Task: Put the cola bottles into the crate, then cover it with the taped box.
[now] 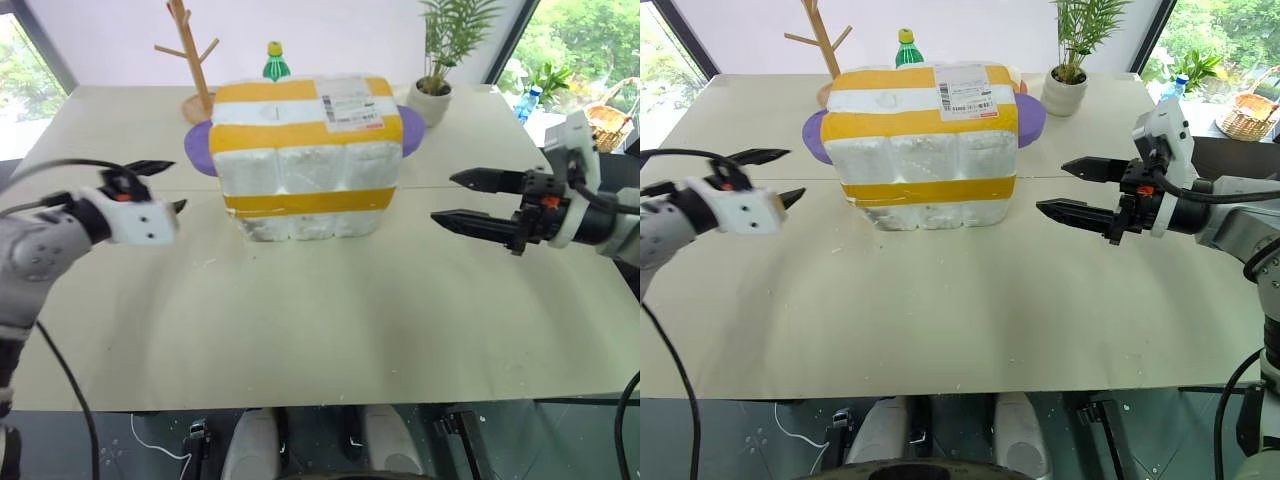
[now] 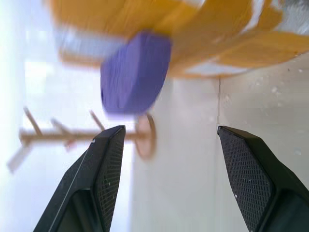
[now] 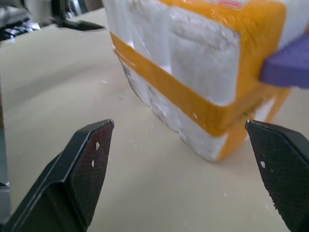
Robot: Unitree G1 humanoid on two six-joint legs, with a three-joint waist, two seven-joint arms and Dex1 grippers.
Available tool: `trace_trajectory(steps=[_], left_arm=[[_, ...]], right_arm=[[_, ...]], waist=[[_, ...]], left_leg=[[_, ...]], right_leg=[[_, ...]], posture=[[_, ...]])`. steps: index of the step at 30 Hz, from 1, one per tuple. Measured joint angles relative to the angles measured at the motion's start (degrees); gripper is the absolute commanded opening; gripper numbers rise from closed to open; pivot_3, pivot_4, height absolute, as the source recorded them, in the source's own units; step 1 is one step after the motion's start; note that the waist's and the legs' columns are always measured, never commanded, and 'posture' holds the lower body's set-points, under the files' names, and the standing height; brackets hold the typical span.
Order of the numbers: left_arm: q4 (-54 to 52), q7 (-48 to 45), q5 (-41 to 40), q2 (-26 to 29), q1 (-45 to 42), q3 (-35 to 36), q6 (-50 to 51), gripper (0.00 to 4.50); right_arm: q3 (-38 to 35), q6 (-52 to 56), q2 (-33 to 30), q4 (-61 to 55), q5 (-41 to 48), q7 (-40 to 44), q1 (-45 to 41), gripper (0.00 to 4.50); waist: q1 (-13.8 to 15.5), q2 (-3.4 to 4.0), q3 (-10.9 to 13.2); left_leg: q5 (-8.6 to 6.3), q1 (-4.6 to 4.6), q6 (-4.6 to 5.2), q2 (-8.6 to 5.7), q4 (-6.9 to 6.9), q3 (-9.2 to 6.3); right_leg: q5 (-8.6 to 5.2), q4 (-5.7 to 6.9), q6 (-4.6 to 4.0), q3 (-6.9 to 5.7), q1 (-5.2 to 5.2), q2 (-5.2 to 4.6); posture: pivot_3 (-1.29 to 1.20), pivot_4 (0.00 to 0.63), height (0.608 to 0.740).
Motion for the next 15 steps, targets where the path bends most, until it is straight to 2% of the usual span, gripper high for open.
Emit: trace_trajectory(steps=[3, 5, 7, 10, 15], left_arm=[[-4.3, -10.0, -18.4, 0.2, 1.2, 7.0, 20.4, 3.19], [-3.4, -18.0, -32.8, 3.2, 0.1, 12.3, 38.0, 3.19], [-2.4, -24.0, -40.9, 6.2, -1.5, 15.3, 47.6, 3.19], [-0.9, -33.8, -48.3, 11.4, -1.8, 18.3, 54.7, 3.19], [3.1, -42.3, -50.4, 15.8, -3.0, 16.7, 58.2, 3.19]], right_arm=[[0.4, -1.7, -0.5, 2.6, -1.7, 2.1, -0.2, 4.5], [1.9, -2.5, -0.5, 4.8, -3.0, 3.9, -1.8, 4.5], [3.3, -2.9, -0.5, 6.5, -3.8, 5.1, -3.5, 4.5], [5.8, -3.9, -0.5, 8.1, -5.1, 7.2, -6.4, 4.5], [9.5, -6.0, 0.0, 9.3, -7.1, 10.9, -8.5, 4.5]], waist=[[-0.1, 0.0, 0.0], [-0.4, 0.0, 0.0], [-0.6, 0.03, 0.0], [-0.6, 0.14, 0.0], [-0.2, 0.15, 0.1]], left_leg=[[0.0, 0.06, -0.01, 0.0, 0.01, -0.04], [0.01, 0.08, -0.01, 0.0, 0.02, -0.11], [0.0, 0.1, -0.01, -0.04, 0.0, -0.13], [0.0, 0.13, -0.01, -0.05, -0.07, -0.1], [0.01, 0.1, -0.02, -0.09, -0.09, -0.05]], right_leg=[[0.0, -0.01, 0.01, 0.0, 0.08, 0.02], [-0.01, -0.01, 0.01, 0.0, 0.08, 0.09], [-0.01, -0.02, 0.01, 0.0, 0.07, 0.13], [-0.03, -0.04, -0.01, 0.0, 0.05, 0.13], [-0.05, -0.05, -0.04, -0.01, 0.06, 0.16]], posture=[[0.0, 0.15, 0.74], [0.0, 0.15, 0.74], [0.0, 0.15, 0.74], [0.0, 0.15, 0.74], [0.0, 0.15, 0.74]])
